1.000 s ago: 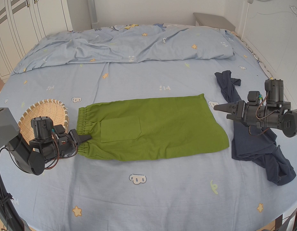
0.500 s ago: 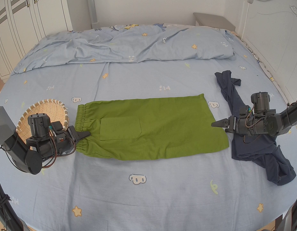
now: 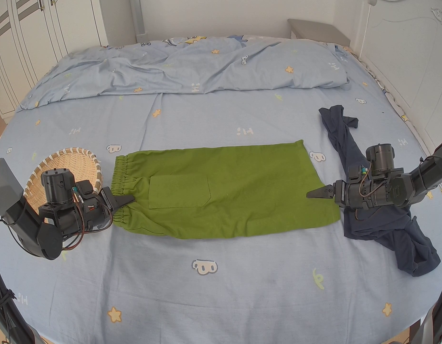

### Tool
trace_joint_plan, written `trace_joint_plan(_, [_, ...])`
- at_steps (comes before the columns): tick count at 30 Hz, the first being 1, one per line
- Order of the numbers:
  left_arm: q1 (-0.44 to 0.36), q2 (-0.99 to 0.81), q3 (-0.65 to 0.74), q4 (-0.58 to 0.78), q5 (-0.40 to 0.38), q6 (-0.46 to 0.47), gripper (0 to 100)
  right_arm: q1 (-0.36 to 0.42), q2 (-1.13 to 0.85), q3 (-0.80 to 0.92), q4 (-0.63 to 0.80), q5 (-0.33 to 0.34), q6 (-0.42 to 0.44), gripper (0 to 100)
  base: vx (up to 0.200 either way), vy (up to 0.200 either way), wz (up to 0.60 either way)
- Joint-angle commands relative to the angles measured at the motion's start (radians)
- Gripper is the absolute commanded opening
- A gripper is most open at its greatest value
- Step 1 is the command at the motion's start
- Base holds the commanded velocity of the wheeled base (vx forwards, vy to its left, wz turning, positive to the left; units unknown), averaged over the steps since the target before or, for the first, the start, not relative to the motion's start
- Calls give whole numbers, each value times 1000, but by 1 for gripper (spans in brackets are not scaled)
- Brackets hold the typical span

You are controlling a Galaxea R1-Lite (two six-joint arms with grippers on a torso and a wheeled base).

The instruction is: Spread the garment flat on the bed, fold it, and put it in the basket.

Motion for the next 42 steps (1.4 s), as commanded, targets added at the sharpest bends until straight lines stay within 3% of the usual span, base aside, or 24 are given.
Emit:
trace_joint_plan(1, [0,-2,0,-1,0,0,0,-9,1,-1,12,36,10,100,0,0,0])
trace_joint_plan(2, [0,-1,0,-1,0,0,0,-9,1,-4,18,42,15,0,0,0,0])
trace_joint_plan(9, [0,1,0,-1,0,0,0,-35,-1,-23,26,50,33,0,0,0,0])
trace_joint_plan(14, [0,6,-2,-1,0,0,0,-58,-4,-32,26,120,76,0,0,0,0])
trace_joint_plan(20, [6,2,-2,13,-1,0,0,-66,-52,-24,55,126,79,0,0,0,0])
trace_joint_plan(26, [29,-77,-31,185,-11,23,0,-58,-197,28,190,126,67,0,0,0,0])
trace_joint_plan(31, [66,-232,0,464,-103,109,0,-66,-343,192,224,126,35,0,0,0,0])
trace_joint_plan(37, [69,-304,124,504,-107,193,0,-53,-437,382,219,126,10,0,0,0,0])
trace_joint_plan(42, [66,-415,283,504,-107,202,0,-36,-493,571,213,122,-62,0,0,0,0])
